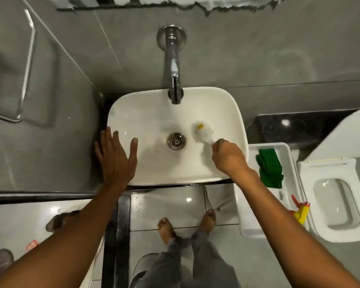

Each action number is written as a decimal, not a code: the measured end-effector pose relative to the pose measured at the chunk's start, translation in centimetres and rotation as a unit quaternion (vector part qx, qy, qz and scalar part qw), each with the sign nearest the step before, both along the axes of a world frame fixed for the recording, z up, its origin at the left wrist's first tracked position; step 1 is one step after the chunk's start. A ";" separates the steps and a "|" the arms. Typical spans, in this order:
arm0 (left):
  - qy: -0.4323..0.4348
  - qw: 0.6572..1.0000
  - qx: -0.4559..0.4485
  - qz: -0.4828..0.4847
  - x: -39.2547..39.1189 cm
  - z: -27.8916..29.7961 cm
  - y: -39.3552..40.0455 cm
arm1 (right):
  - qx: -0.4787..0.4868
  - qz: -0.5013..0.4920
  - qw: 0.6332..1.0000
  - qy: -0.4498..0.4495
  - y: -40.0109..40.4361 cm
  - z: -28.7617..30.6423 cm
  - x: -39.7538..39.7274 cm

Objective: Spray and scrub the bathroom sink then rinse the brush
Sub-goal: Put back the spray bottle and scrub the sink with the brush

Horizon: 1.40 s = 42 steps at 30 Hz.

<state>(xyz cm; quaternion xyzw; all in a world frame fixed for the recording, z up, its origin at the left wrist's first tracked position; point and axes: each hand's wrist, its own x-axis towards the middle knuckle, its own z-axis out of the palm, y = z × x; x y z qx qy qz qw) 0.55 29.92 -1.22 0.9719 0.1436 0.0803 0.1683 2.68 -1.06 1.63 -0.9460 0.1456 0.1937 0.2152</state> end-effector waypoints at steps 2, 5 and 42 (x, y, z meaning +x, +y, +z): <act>0.001 1.000 -0.006 0.000 0.0 -0.3 -0.1 | -0.058 -0.035 0.997 0.042 0.6 -0.1 2.2; -0.010 0.999 -0.033 0.006 0.1 -0.5 0.1 | -0.076 -0.059 0.995 0.003 2.7 -0.7 3.9; -0.070 0.991 -0.103 0.040 0.5 -0.7 0.0 | -0.190 0.122 0.966 0.123 7.7 1.0 1.8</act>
